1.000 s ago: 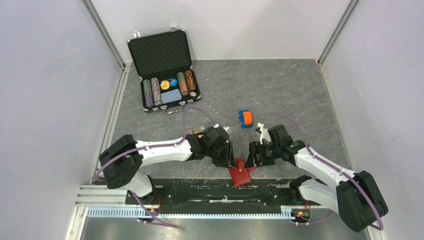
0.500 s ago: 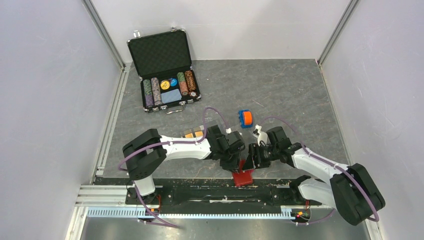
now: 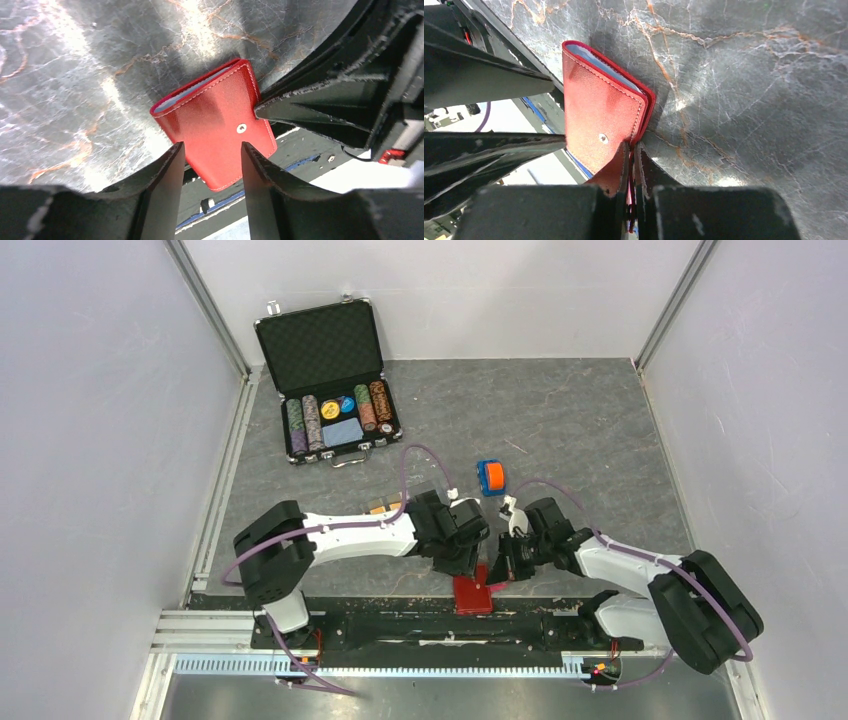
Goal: Put the credit cards into the card holder
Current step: Close the card holder at the center of the board.
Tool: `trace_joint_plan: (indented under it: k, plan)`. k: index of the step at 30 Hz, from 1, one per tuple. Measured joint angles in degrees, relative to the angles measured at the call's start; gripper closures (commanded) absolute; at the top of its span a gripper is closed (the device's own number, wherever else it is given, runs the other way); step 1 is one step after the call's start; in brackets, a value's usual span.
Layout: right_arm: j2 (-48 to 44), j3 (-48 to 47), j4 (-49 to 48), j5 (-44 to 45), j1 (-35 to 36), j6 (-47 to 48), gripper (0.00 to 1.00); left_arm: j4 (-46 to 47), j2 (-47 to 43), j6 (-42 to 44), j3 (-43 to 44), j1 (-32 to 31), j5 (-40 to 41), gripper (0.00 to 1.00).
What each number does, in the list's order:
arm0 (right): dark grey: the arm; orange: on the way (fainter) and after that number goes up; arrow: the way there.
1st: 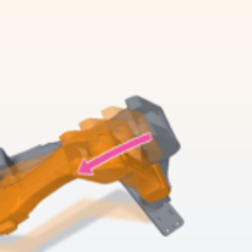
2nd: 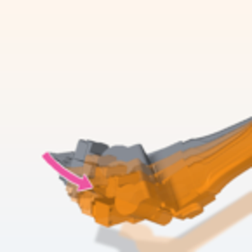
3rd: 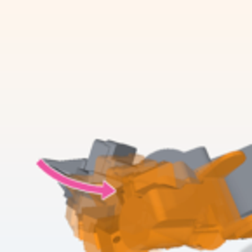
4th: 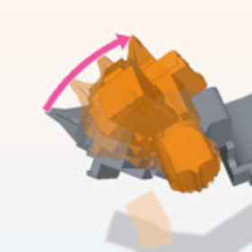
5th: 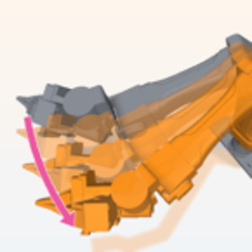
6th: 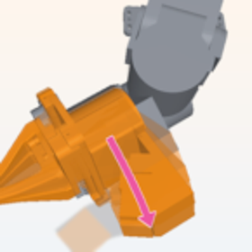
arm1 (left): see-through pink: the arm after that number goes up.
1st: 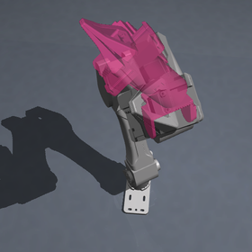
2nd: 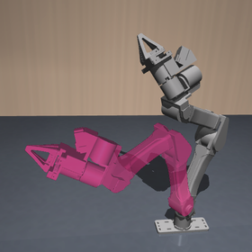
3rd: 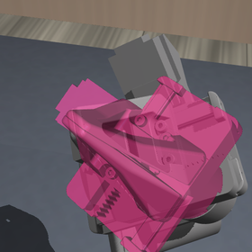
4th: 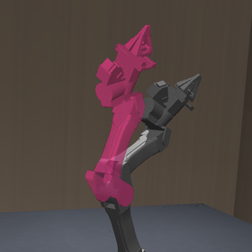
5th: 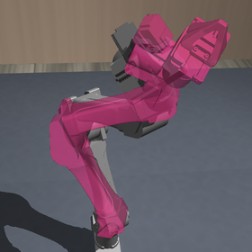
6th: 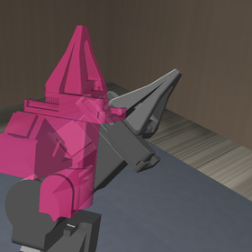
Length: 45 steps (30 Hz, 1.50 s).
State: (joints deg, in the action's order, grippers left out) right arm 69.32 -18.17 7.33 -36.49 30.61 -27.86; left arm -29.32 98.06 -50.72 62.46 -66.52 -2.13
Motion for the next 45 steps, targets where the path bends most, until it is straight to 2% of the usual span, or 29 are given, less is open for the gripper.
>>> trace_joint_plan:
  k: [7, 17, 18, 19, 21, 23, 26, 31, 34, 37, 41, 45]
  plan:
    - [-0.1, 0.0, -2.0, 2.3, -1.3, -3.9, 1.00, -3.9, -4.5, 0.9, 0.5, 0.0, 3.6, 0.44]
    - [-4.2, 0.0, -2.9, 8.2, -6.5, -7.0, 1.00, -4.4, -6.9, 0.9, -1.1, 0.0, 4.5, 0.42]
    - [-4.5, 0.0, -2.7, 8.6, -6.5, -7.1, 0.97, -4.3, -6.9, 0.9, -1.2, 0.0, 4.5, 0.42]
    - [-4.9, 0.0, -2.3, 9.1, -6.5, -7.2, 0.87, -3.7, -6.9, 0.9, -1.5, 0.0, 4.2, 0.42]
    - [-5.8, 0.0, -1.8, 9.6, -6.5, -7.3, 0.59, -2.3, -6.9, 0.9, -1.8, 0.0, 3.3, 0.42]
    - [-6.6, 0.0, -1.0, 10.1, -6.6, -7.1, 0.43, -0.9, -6.8, 1.1, -1.9, 0.0, 1.9, 0.42]
    - [-8.0, -0.3, 0.7, 10.4, -7.1, -6.8, 0.33, -0.3, -5.8, 2.6, -0.3, 0.0, 0.2, 0.42]
    - [-9.6, -2.7, 4.1, 10.7, -9.1, -5.1, 0.33, -0.4, -0.5, 5.6, 6.5, 0.0, -2.0, 0.42]
    - [-10.9, -3.1, 5.7, 10.4, -10.9, -4.2, 0.38, -0.3, 1.8, 6.9, 9.2, 0.0, -3.0, 0.42]
    - [-12.7, -3.1, 7.6, 10.2, -13.2, -3.4, 0.47, -0.4, 3.9, 7.4, 10.8, 0.0, -3.6, 0.42]
    - [-14.4, -3.0, 9.1, 9.2, -16.9, -1.9, 0.66, -0.3, 6.9, 7.7, 12.1, 0.0, -4.6, 0.41]
    - [-14.4, -1.9, 10.9, 8.9, -20.0, -0.3, 0.74, -0.4, 9.3, 8.3, 13.5, 0.0, -5.3, 0.39]
